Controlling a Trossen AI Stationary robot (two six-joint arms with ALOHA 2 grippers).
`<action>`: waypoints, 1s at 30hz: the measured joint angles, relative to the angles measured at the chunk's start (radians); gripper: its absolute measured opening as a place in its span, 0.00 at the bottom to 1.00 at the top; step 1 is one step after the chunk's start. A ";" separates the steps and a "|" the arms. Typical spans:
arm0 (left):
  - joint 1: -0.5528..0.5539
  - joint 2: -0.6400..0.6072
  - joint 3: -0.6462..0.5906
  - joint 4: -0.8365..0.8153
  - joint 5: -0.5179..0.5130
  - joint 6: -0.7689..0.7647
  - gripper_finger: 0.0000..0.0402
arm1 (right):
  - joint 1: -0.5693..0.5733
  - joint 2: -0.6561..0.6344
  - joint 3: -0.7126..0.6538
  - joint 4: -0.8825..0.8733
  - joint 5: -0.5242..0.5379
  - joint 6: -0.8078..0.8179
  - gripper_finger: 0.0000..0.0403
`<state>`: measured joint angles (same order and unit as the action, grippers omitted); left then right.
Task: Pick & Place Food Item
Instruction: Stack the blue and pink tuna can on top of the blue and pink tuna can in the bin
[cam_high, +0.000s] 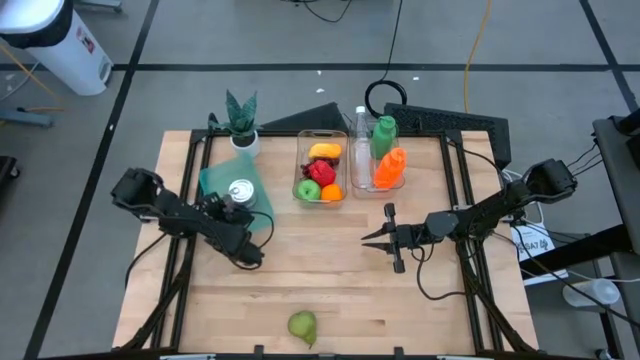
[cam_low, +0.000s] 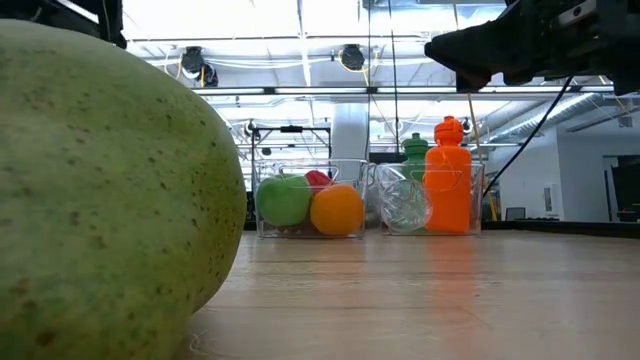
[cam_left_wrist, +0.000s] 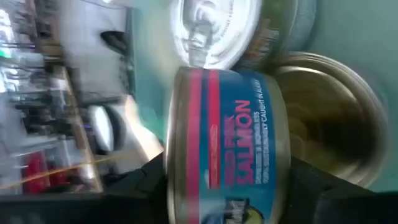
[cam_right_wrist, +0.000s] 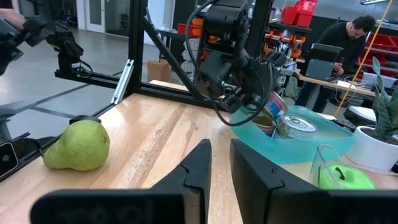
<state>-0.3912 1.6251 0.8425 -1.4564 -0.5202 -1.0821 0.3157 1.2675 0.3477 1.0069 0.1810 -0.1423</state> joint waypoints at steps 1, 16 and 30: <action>0.000 -0.001 -0.001 0.023 0.017 0.007 0.55 | 0.000 0.000 0.000 -0.001 0.000 0.000 0.12; -0.024 -0.010 0.131 0.064 0.054 0.139 0.97 | 0.000 0.000 0.000 -0.002 0.000 0.000 0.12; -0.086 -0.177 0.163 0.134 0.005 0.207 0.82 | 0.000 0.000 0.000 -0.009 0.000 0.000 0.12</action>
<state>-0.4776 1.4484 1.0054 -1.3223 -0.5152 -0.8753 0.3158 1.2678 0.3481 0.9981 0.1810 -0.1421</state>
